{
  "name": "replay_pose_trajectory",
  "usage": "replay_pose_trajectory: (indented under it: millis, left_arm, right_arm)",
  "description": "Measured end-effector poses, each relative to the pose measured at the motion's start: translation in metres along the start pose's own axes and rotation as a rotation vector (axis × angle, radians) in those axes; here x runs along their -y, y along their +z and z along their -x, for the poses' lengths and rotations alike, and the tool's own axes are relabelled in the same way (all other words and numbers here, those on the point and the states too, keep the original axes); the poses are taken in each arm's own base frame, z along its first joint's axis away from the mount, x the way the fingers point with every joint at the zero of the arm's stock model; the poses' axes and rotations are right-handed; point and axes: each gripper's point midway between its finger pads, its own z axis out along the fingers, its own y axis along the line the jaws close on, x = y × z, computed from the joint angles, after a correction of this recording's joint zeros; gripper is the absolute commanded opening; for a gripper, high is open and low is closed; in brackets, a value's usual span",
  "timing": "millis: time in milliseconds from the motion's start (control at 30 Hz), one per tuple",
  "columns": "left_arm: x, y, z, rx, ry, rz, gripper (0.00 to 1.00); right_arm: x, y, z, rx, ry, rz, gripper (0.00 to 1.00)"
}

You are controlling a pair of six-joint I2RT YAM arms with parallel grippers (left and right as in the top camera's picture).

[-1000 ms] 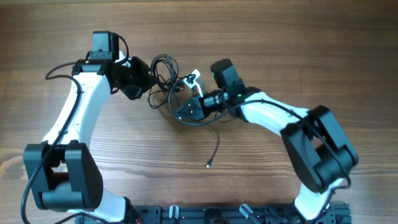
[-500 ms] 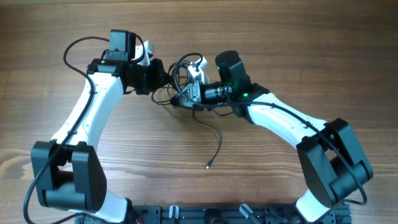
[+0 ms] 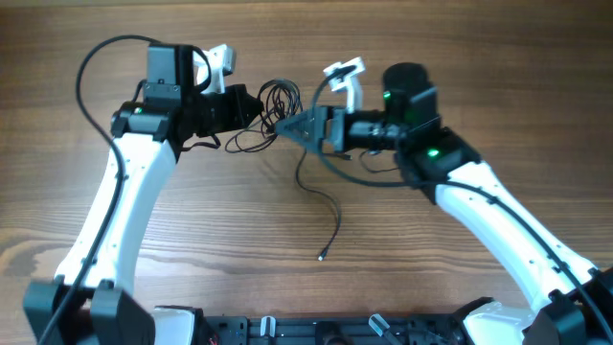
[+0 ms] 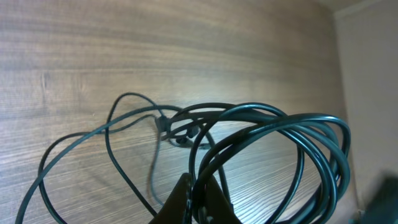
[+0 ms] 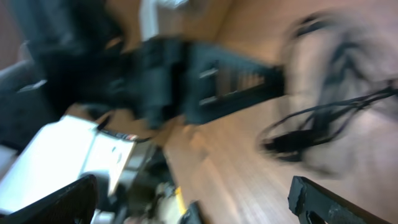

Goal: Untangle cables

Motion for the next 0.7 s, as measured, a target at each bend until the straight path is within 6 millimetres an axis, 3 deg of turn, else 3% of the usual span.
replay_pose_trajectory:
  millis: [133, 200, 300, 367, 467, 567, 700]
  left_arm:
    - [0.015, -0.012, 0.002, 0.023, 0.024, -0.045, 0.04]
    - [0.025, -0.014, 0.001, 0.015, 0.031, -0.106, 0.04]
    - [0.036, -0.018, 0.006, 0.024, 0.054, -0.185, 0.04]
    - [0.041, -0.022, 0.007, 0.029, 0.088, -0.230, 0.04]
    - [0.047, -0.025, 0.006, 0.031, 0.180, -0.280, 0.04]
    - [0.053, -0.025, 0.001, 0.025, 0.268, -0.308, 0.04]
    - [0.057, -0.025, -0.002, 0.025, 0.321, -0.323, 0.04]
  right_arm:
    - [0.043, -0.035, 0.029, 0.097, 0.023, -0.115, 1.00]
    - [0.070, -0.061, 0.042, 0.153, 0.080, -0.184, 1.00]
    - [0.095, -0.081, 0.039, 0.164, 0.195, -0.255, 1.00]
    - [0.101, -0.083, 0.030, 0.143, 0.250, -0.275, 1.00]
    - [0.105, -0.083, 0.017, 0.117, 0.386, -0.290, 0.65]
    - [0.103, -0.082, 0.014, 0.115, 0.492, -0.275, 0.53]
    - [0.102, -0.081, 0.013, 0.119, 0.563, -0.263, 0.52]
